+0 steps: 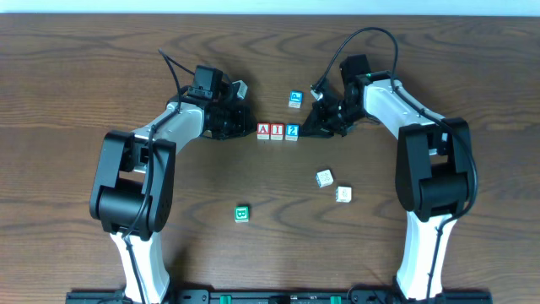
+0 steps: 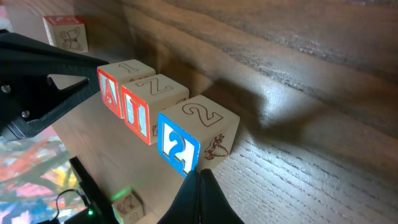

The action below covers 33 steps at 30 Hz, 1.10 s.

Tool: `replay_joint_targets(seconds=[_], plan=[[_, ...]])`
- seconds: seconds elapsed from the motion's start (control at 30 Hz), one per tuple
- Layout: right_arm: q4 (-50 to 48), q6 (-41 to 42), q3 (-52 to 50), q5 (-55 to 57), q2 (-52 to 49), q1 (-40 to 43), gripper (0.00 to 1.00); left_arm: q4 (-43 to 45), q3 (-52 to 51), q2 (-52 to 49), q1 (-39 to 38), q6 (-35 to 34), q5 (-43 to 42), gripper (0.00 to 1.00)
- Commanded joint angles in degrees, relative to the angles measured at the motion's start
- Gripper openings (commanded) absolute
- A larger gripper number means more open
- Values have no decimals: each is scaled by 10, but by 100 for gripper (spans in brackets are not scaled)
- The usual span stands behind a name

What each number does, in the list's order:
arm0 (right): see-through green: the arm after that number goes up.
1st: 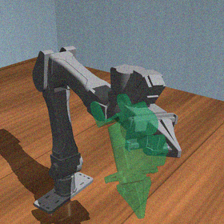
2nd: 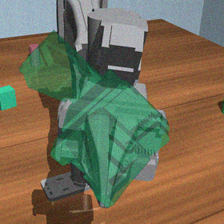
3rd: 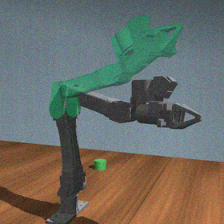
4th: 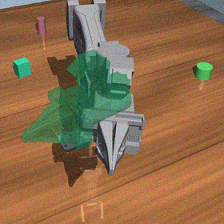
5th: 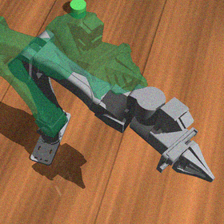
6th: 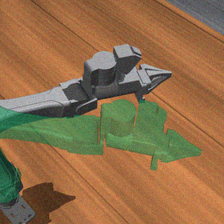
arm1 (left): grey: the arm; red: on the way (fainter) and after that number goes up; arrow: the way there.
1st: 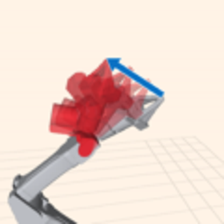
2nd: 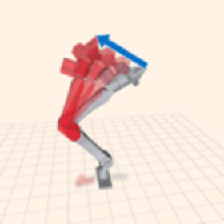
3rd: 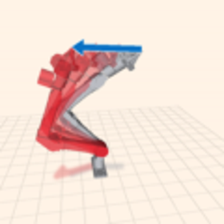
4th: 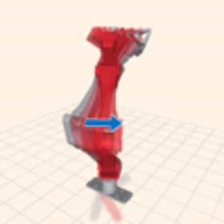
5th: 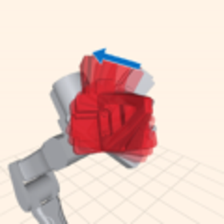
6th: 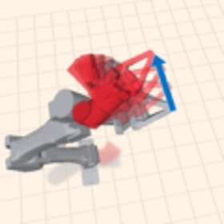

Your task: Spell out Ai2

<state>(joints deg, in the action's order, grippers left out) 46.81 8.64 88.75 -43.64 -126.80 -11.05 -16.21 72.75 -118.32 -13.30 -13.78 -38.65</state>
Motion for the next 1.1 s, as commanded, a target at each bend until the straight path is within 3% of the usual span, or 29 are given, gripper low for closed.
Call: replay_joint_targets(seconds=[0.0,1.07], plan=[[-4,7,-4,-1,2,-4,1,3,0,-6,-3,-6,-4,6],[-4,16,-4,19,2,11,1,6,2,-4,16,-17,10,6]])
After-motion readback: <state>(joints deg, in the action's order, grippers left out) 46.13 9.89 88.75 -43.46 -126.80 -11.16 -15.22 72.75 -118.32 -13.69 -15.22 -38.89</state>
